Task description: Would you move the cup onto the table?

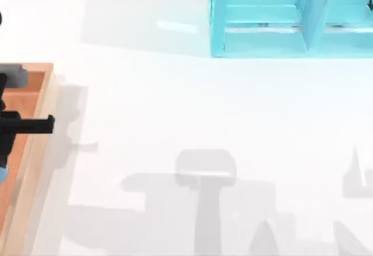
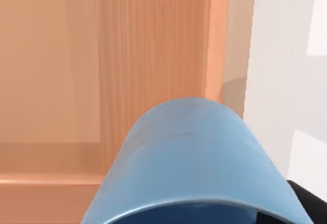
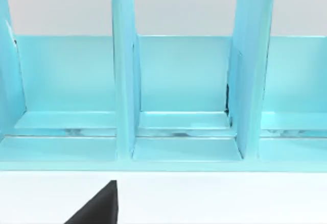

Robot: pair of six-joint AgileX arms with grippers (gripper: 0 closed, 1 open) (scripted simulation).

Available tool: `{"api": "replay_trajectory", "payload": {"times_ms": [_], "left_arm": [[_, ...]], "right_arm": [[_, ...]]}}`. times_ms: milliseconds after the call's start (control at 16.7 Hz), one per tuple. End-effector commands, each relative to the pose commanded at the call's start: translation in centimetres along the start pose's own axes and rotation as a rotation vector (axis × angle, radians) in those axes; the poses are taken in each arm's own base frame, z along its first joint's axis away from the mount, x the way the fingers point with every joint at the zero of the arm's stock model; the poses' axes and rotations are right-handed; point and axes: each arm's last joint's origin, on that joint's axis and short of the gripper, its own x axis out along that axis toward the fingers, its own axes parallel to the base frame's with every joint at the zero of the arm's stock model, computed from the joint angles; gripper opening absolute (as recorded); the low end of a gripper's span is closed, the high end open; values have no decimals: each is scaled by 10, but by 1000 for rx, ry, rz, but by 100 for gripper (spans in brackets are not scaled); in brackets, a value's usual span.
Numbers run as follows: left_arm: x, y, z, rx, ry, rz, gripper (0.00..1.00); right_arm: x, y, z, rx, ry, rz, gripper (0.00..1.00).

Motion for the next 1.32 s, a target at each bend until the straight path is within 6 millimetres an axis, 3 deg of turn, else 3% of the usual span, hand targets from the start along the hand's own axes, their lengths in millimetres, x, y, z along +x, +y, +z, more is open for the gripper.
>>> {"api": "replay_trajectory", "payload": {"times_ms": [240, 420, 600, 780, 900, 1200, 1320], "left_arm": [[-1, -31, 11, 0, 17, 8, 0], [-2, -84, 14, 2, 22, 21, 0], [-2, -145, 3, 2, 17, 32, 0], [-1, -186, -11, 0, 6, 35, 0], [-1, -196, -15, 0, 1, 34, 0], [0, -195, -15, -3, 2, 33, 0], [10, -195, -14, -1, 3, 34, 0]], "right_arm": [[0, 0, 0, 0, 0, 0, 100], [0, 0, 0, 0, 0, 0, 100], [0, 0, 0, 0, 0, 0, 100], [0, 0, 0, 0, 0, 0, 100], [0, 0, 0, 0, 0, 0, 100], [0, 0, 0, 0, 0, 0, 100], [0, 0, 0, 0, 0, 0, 100]]}}
